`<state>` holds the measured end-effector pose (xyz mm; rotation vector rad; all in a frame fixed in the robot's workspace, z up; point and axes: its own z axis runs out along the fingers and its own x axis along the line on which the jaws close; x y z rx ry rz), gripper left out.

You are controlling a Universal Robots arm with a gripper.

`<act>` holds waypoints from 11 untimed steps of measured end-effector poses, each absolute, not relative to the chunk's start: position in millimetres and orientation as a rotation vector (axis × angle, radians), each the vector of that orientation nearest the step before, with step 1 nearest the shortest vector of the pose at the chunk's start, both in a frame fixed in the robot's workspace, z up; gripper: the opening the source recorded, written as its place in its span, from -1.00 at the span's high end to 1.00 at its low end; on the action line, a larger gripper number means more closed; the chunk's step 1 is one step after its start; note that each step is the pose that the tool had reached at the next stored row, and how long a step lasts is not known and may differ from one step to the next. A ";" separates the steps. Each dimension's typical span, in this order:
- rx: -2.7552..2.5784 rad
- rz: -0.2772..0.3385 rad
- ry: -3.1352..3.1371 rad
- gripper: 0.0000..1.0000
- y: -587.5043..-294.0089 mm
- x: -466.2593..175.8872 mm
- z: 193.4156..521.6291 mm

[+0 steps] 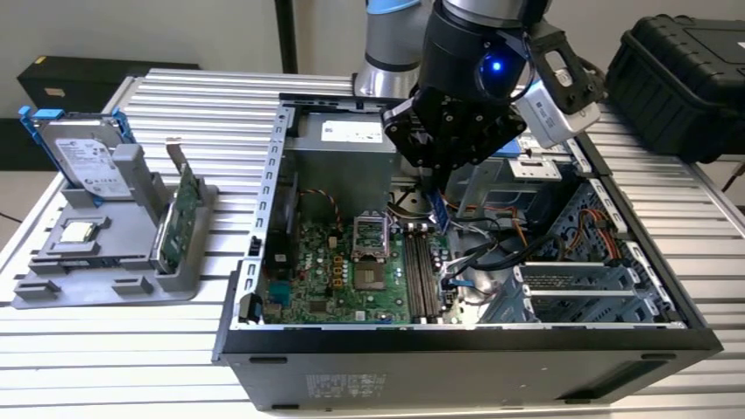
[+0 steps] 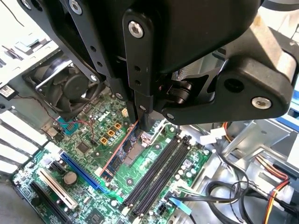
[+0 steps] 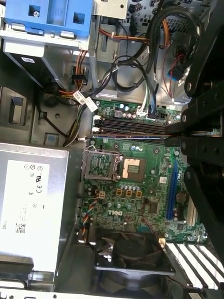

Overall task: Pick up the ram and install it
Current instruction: 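Insert the ram into the slot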

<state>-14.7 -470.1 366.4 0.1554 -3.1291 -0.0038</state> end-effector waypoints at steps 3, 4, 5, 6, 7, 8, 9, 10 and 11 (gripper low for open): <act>0.155 -0.004 -3.129 1.00 -470.0 -14.7 366.0; 0.155 -0.004 -3.129 1.00 -470.0 -14.6 366.1; 0.155 -0.004 -3.129 1.00 -469.9 -14.6 366.0; 0.155 -0.004 -3.129 1.00 -469.9 -14.5 365.7; 0.155 -0.004 -3.129 1.00 -469.8 -14.5 365.4; 0.155 -0.004 -3.129 1.00 -469.7 -14.5 365.1; 0.155 -0.004 -3.129 1.00 -469.6 -14.5 364.7; 0.156 -0.004 -3.129 1.00 -469.6 -14.5 364.3; 0.156 -0.004 -3.129 1.00 -469.5 -14.4 363.9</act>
